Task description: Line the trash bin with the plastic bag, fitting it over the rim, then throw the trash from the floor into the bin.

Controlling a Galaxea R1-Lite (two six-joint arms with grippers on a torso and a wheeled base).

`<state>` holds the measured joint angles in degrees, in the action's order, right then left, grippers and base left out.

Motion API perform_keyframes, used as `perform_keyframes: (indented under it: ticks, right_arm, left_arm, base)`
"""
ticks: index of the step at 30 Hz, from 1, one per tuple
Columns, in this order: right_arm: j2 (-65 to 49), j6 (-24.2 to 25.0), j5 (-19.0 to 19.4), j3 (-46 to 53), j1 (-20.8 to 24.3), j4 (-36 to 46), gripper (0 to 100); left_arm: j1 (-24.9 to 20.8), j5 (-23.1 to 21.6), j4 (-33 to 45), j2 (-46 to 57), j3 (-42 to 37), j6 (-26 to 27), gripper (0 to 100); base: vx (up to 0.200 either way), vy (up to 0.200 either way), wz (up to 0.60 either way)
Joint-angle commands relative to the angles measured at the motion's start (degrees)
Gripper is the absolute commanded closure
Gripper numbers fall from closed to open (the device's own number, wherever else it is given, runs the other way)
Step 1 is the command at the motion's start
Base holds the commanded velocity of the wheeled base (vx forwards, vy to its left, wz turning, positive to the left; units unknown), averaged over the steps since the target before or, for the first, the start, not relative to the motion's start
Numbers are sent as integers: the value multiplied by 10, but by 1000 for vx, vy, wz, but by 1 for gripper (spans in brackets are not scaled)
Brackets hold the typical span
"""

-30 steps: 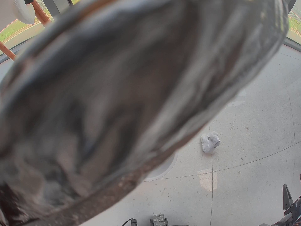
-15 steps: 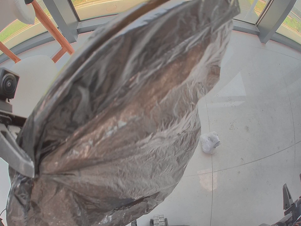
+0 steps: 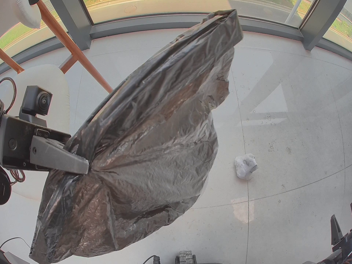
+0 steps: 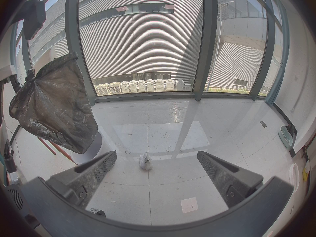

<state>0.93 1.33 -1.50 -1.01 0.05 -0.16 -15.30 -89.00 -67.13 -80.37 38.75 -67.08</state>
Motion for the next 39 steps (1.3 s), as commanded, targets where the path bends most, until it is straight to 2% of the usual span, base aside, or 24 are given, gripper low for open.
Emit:
perform_keyframes:
  ticks: [1, 10, 16, 22, 32, 35, 39]
  right_arm:
    - [-6, 0, 0, 10, 0, 0, 0]
    - [-6, 0, 0, 10, 0, 0, 0]
    - [-6, 0, 0, 10, 0, 0, 0]
    - [-6, 0, 0, 10, 0, 0, 0]
    - [-6, 1, -1, 10, 0, 0, 0]
    - [-6, 1, -1, 10, 0, 0, 0]
    - [-6, 1, -1, 10, 0, 0, 0]
  left_arm:
    - [36, -10, -1, -10, -5, 0, 100]
    - [43, -10, -26, -19, -72, 6, 100]
    - [33, -10, -95, -58, -127, 13, 100]
    - [26, -10, -221, -147, -136, 6, 100]
    - [-13, -10, -222, -153, -154, 1, 100]
    - [-29, -10, -223, -137, -164, -17, 100]
    - [-37, -10, -222, -81, -184, -83, 100]
  base:
    - [0, 0, 0]
    - [0, 0, 0]
    - [0, 0, 0]
    - [0, 0, 0]
    - [0, 0, 0]
    - [0, 0, 0]
    - [0, 0, 0]
